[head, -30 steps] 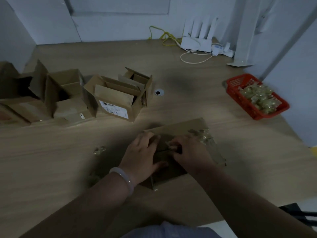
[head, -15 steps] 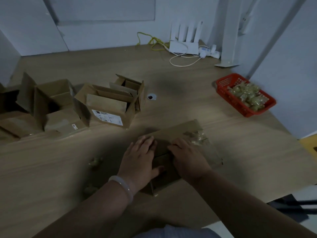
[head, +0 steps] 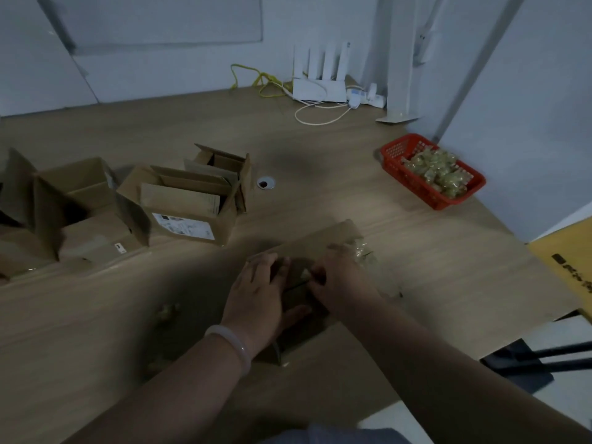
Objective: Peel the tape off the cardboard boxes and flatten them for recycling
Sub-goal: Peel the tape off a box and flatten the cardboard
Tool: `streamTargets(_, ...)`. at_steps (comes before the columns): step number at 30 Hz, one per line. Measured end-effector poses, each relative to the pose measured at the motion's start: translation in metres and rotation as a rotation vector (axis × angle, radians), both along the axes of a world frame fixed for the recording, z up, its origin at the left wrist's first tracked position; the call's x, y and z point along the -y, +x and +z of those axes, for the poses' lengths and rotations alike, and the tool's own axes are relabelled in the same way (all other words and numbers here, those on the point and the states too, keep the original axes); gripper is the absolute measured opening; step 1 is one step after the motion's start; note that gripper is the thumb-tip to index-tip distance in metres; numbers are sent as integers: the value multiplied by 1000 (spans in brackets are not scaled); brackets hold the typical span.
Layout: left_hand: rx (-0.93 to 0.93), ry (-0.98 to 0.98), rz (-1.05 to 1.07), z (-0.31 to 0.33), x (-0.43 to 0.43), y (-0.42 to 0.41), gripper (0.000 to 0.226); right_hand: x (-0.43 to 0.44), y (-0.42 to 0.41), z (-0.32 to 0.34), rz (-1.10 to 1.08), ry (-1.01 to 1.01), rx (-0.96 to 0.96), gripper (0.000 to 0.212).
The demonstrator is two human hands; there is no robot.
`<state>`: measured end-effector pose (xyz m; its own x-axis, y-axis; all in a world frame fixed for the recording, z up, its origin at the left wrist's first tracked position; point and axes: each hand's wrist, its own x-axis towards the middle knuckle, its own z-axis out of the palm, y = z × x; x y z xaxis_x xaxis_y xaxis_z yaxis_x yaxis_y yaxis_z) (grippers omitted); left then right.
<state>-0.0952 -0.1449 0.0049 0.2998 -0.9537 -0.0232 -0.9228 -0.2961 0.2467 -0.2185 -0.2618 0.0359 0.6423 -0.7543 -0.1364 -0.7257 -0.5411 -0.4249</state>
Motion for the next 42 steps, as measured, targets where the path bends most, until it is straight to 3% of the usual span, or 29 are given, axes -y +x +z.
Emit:
streamTargets(4,18,6,-12,1,0,0,89,-5,1,0,2,-13,-38,18)
streamTargets(12,20,17,9,1,-3,-1,90,9,-14,6,-56,-95,111,10)
streamTargets(15,11,14,15,3,-3,-2,89,10,-17,2,15,-237,90,12)
streamTargets(19,-8,20,13,6,-4,-3,87,19,-18,1,66,-280,46,19)
streamTargets(22,-26,34,10,9,-5,-2,87,23,-22,-1,245,-329,-72,27)
streamTargets(25,-9,53,4,11,-4,-3,88,15,-26,2,357,-354,-11,32)
streamTargets(28,10,51,1,13,-3,-5,89,11,-28,-2,254,-276,123,17)
streamTargets(32,14,60,37,18,2,-7,91,16,-24,0,-47,-52,115,34)
streamTargets(35,65,27,78,21,12,-13,85,16,-20,-2,-59,-57,19,37)
streamTargets(42,114,56,127,9,10,-23,93,14,-21,3,-41,-107,-10,12)
